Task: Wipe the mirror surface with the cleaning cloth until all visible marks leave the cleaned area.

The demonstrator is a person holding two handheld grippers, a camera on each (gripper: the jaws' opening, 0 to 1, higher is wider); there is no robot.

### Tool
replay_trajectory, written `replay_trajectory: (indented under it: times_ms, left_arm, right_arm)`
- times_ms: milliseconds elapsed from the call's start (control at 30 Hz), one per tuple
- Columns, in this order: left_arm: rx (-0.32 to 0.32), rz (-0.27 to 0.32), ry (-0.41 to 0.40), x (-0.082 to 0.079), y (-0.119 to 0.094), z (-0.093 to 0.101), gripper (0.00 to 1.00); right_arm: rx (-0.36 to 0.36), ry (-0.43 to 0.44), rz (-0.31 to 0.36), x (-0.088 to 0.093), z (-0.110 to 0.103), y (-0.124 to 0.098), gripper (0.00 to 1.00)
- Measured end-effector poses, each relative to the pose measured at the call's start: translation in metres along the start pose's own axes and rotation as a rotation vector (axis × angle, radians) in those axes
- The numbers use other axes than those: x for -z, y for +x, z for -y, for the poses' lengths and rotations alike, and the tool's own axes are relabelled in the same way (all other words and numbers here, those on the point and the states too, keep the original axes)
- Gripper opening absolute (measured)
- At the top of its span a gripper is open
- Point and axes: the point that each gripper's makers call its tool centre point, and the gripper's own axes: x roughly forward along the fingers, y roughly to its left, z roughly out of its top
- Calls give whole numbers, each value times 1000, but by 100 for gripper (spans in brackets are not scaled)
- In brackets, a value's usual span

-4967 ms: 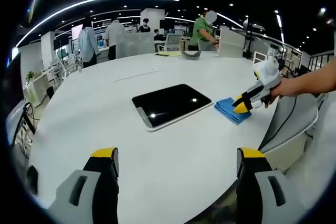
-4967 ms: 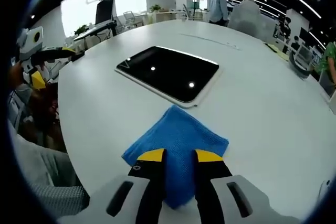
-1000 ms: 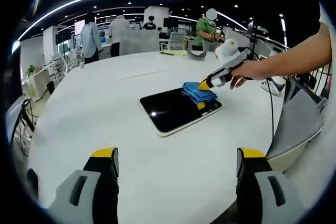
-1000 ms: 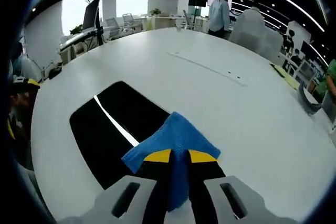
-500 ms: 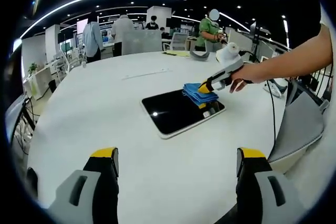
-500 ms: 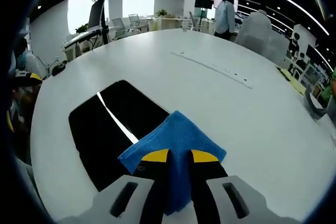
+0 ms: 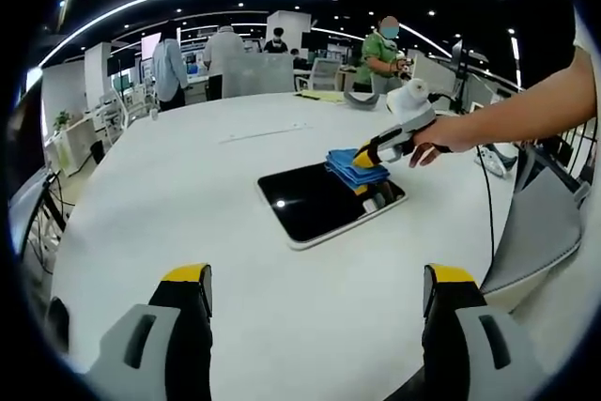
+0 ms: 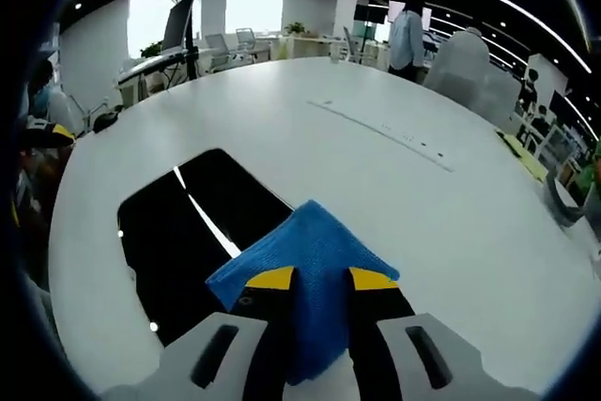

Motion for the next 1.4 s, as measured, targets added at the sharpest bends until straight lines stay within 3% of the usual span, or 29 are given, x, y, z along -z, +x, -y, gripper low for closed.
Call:
replay_trajectory:
  times_ms: [67, 233, 467, 700, 833, 1000, 1400]
  left_arm:
    - [-1, 2, -3, 0, -1, 0, 94]
    - [-3, 1, -5, 1, -2, 1, 94]
    - [-1, 3, -3, 2, -2, 2, 94]
    - [3, 6, -4, 3, -2, 4, 94]
    - [5, 7, -7, 5, -3, 5, 94]
    - [3, 7, -11, 6, -4, 5, 93]
    - [-10, 7, -24, 8, -8, -1, 93]
  right_arm:
    - [-3, 27, 3, 1, -2, -4, 20]
    - [-8, 16, 3, 7, -10, -7, 20]
    - [-22, -45, 8, 0, -27, -15, 21]
    - [-59, -39, -3, 5, -42, -16, 21]
    - [-45, -23, -6, 5, -40, -18, 24]
    - [-33, 77, -9, 10, -34, -16, 27]
    - [-53, 110, 17, 6, -26, -7, 30]
